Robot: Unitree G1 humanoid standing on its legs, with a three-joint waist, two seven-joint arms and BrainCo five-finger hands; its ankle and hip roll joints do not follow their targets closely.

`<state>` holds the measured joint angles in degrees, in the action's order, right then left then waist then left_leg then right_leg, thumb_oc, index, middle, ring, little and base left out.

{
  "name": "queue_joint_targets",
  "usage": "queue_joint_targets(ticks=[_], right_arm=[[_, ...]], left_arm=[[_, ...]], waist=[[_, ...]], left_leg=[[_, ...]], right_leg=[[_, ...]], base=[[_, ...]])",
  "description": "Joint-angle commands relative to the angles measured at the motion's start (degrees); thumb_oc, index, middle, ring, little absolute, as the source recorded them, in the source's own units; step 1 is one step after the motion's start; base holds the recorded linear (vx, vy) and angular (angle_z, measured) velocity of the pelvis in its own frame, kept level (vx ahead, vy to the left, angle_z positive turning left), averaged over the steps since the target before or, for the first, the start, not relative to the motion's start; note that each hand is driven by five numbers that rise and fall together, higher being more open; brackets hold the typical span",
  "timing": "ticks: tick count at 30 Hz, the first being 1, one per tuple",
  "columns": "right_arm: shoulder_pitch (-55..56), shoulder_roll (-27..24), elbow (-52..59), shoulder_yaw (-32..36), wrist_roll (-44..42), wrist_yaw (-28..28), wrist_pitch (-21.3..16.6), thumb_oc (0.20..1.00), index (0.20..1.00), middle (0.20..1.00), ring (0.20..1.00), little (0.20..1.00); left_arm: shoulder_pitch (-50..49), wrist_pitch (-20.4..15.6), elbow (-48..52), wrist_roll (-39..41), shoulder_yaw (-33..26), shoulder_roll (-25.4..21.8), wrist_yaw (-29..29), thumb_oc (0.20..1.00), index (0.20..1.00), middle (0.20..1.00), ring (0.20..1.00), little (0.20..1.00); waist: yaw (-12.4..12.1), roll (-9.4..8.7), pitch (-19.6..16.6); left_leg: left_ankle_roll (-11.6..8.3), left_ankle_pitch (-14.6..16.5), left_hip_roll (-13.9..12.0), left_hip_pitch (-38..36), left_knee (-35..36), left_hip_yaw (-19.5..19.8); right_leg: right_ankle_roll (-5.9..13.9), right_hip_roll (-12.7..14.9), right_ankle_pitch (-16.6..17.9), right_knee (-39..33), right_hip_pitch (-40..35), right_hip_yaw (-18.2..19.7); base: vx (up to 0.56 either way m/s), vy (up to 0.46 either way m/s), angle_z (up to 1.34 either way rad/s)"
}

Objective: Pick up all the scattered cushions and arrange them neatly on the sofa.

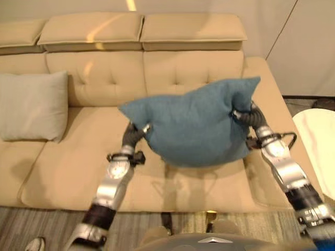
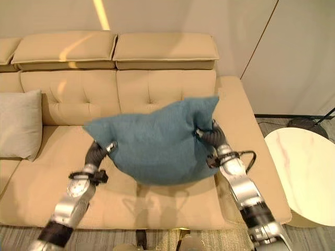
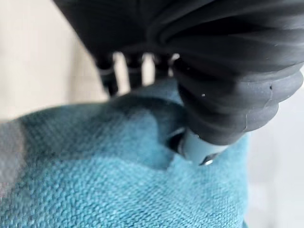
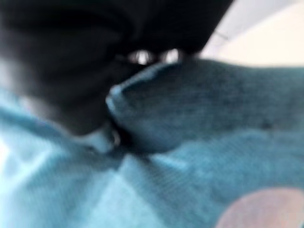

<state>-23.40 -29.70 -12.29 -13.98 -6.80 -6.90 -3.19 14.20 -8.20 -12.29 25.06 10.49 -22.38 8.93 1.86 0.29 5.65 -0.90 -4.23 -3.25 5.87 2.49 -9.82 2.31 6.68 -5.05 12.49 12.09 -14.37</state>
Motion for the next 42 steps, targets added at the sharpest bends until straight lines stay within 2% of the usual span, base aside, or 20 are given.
queue_joint_targets(ticks=[1, 5, 10, 13, 22, 27, 36, 42], right_arm=[[-14.1, 0.6, 3.2, -2.7, -2.8, -2.3, -7.3, 0.200, 0.200, 0.200, 0.200, 0.200], [-26.1, -2.4, -2.9, -6.0, -4.0, -4.6, -7.1, 0.200, 0.200, 0.200, 0.200, 0.200], [-39.5, -3.7, -12.0, -11.1, -6.4, -7.0, -7.5, 0.200, 0.200, 0.200, 0.200, 0.200], [-43.9, -3.6, -15.3, -13.1, -7.0, -7.8, -7.9, 0.200, 0.200, 0.200, 0.200, 0.200], [-48.2, -3.1, -19.2, -15.7, -6.2, -8.1, -8.0, 0.200, 0.200, 0.200, 0.200, 0.200], [-50.0, -3.9, -20.3, -16.3, -5.9, -8.3, -8.5, 0.200, 0.200, 0.200, 0.200, 0.200], [-53.6, -4.6, -20.4, -17.0, -6.1, -9.3, -9.1, 0.200, 0.200, 0.200, 0.200, 0.200], [-54.0, -5.2, -19.7, -17.4, -6.0, -9.3, -8.8, 0.200, 0.200, 0.200, 0.200, 0.200]], left_arm=[[16.1, -8.1, 1.3, -4.1, 4.6, -3.6, 1.2, 0.200, 0.200, 0.200, 0.200, 0.200], [27.9, -9.1, -3.2, -4.1, 8.1, -6.3, 3.8, 0.200, 0.200, 0.200, 0.200, 0.200], [41.5, -10.3, -12.2, -2.6, 12.3, -9.4, 6.3, 0.200, 0.200, 0.200, 0.200, 0.200], [46.4, -10.6, -15.6, -2.4, 13.5, -10.5, 6.9, 0.200, 0.200, 0.200, 0.200, 0.200], [51.0, -11.0, -19.1, -2.3, 14.2, -11.0, 8.0, 0.200, 0.200, 0.200, 0.200, 0.200], [52.4, -11.8, -18.9, -2.5, 13.5, -11.8, 8.7, 0.200, 0.200, 0.200, 0.200, 0.200], [53.9, -13.2, -17.0, -0.6, 11.6, -11.7, 9.8, 0.200, 0.200, 0.200, 0.200, 0.200], [54.1, -12.8, -16.4, -1.2, 12.0, -11.8, 9.6, 0.200, 0.200, 0.200, 0.200, 0.200]], waist=[[-1.2, -4.56, 1.5], [-1.5, -4.36, 4.0], [-1.7, -3.93, 6.3], [-1.7, -3.66, 7.3], [-1.6, -3.58, 8.5], [-1.9, -3.38, 8.6], [-2.3, -2.86, 7.7], [-2.3, -2.74, 7.9]], left_leg=[[-5.26, 2.6, -2.3, -2.7, 1.1, -2.6], [-5.53, 1.9, -2.5, 1.0, -0.1, -2.1], [-5.69, 1.0, -2.7, 6.0, -1.7, -1.7], [-5.63, 1.0, -2.8, 8.3, -2.4, -1.7], [-5.95, 0.2, -2.7, 14.1, -3.2, -1.5], [-6.60, -1.2, -2.7, 17.0, -1.8, -1.3], [-7.17, -2.3, -2.4, 16.5, 1.2, -0.7], [-7.32, -2.4, -2.3, 16.1, 1.6, -0.6]], right_leg=[[6.96, 3.4, 6.3, -13.1, -7.0, -0.3], [6.94, 3.4, 6.8, -12.5, -3.9, -0.1], [7.16, 3.7, 8.0, -11.6, 0.7, 0.4], [7.27, 3.7, 8.4, -11.2, 3.1, 1.1], [7.64, 3.8, 9.7, -11.4, 8.7, 1.5], [8.05, 3.6, 10.8, -12.5, 11.8, 1.5], [8.18, 3.4, 10.7, -13.1, 12.5, 1.1], [8.33, 3.5, 10.9, -13.3, 12.2, 0.9]], base=[[-0.09, -0.009, 0.11], [-0.09, 0.003, 0.04], [-0.07, 0.014, 0.01], [-0.01, 0.002, -0.01], [-0.01, -0.001, -0.01], [0.00, 0.000, 0.00], [0.01, -0.009, 0.01], [0.03, -0.015, 0.15]])
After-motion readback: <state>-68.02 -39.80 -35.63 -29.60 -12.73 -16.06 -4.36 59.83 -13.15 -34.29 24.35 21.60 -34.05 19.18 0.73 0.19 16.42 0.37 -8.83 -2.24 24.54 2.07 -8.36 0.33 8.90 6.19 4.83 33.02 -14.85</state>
